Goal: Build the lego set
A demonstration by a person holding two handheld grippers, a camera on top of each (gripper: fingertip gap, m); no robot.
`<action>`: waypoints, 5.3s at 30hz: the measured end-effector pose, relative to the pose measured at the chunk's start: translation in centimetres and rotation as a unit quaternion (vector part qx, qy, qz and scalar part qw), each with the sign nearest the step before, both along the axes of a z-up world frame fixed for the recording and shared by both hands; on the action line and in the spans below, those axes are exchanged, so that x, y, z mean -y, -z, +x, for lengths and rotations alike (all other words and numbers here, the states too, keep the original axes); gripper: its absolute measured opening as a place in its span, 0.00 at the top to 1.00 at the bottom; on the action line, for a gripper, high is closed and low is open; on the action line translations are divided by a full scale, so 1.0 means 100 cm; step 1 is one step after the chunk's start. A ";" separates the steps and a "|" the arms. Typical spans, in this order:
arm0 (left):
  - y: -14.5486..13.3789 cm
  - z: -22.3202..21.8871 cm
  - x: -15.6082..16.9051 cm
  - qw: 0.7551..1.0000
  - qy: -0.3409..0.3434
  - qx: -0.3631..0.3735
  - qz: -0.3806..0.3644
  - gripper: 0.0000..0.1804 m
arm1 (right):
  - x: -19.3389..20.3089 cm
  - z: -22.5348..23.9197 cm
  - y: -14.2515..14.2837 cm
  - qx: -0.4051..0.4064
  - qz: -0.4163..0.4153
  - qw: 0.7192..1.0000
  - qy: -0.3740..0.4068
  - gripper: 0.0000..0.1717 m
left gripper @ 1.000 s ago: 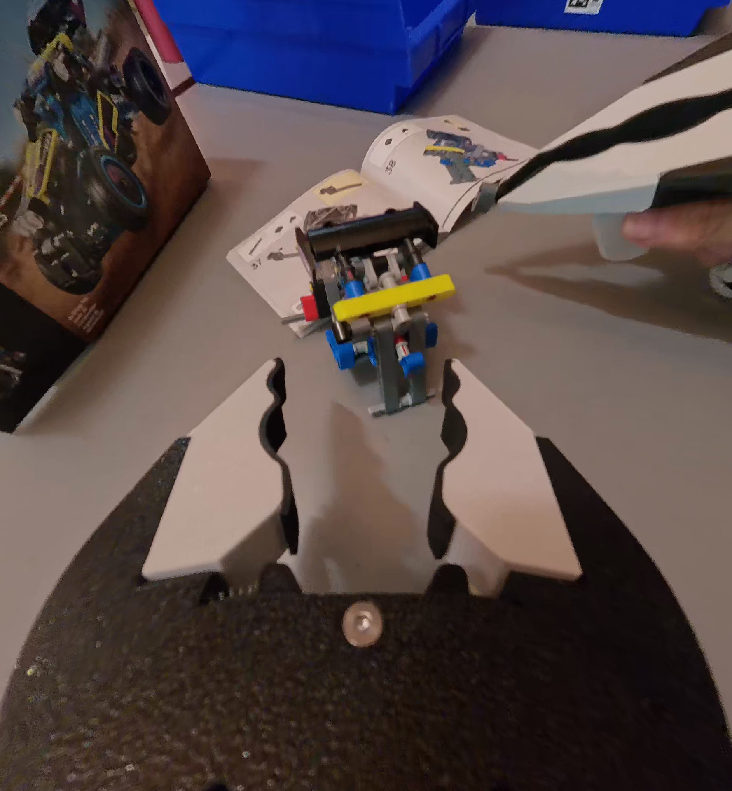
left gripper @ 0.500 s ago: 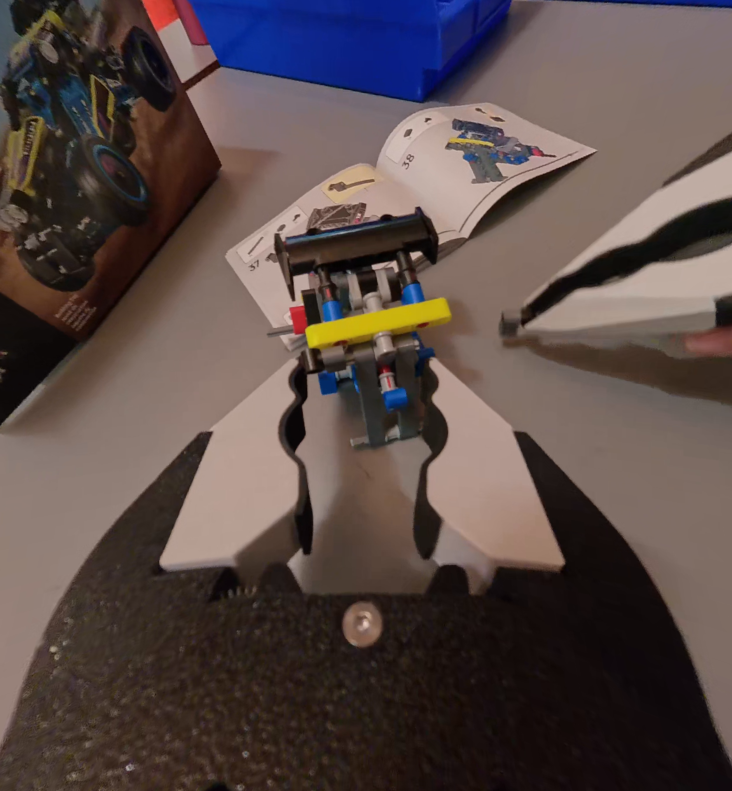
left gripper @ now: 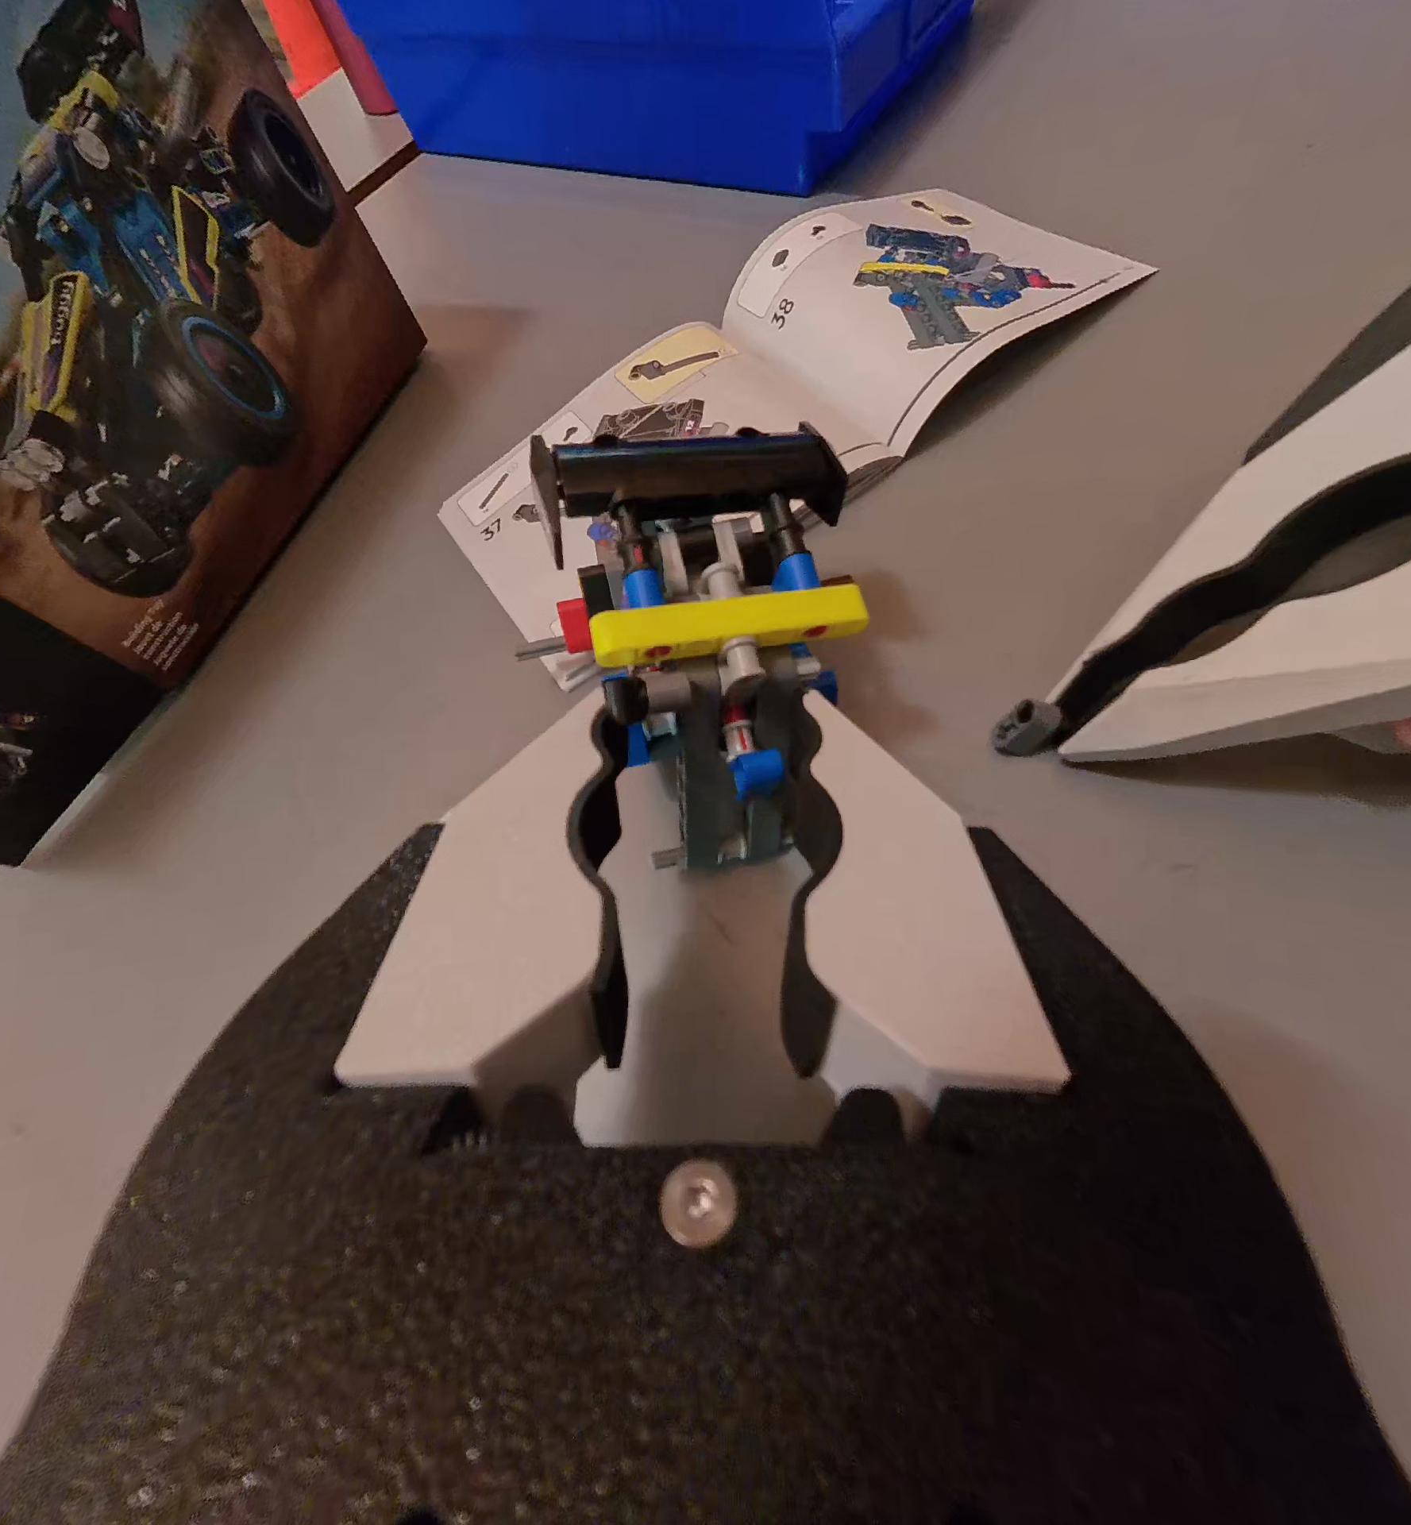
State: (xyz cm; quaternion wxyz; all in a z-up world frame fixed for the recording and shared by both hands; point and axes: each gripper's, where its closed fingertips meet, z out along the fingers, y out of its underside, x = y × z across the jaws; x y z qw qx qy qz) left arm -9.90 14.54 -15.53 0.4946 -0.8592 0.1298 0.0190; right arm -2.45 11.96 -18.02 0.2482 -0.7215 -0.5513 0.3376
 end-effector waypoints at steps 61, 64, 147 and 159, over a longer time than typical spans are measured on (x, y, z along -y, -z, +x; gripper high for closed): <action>-0.060 0.054 0.086 0.931 0.312 0.084 0.168 0.96 | 0.065 -0.023 -0.092 -0.288 0.100 0.946 -0.106 0.97; -0.060 0.053 0.085 0.932 0.309 0.087 0.169 0.96 | 0.065 -0.024 -0.092 -0.286 0.116 0.945 -0.105 0.97; -0.023 0.002 0.009 0.983 0.179 0.045 0.012 0.74 | -0.026 -0.045 -0.044 -0.122 0.165 0.978 0.025 0.97; -0.013 0.001 0.000 0.992 0.119 -0.032 0.036 0.77 | -0.023 -0.043 -0.044 -0.122 0.165 0.978 0.029 0.97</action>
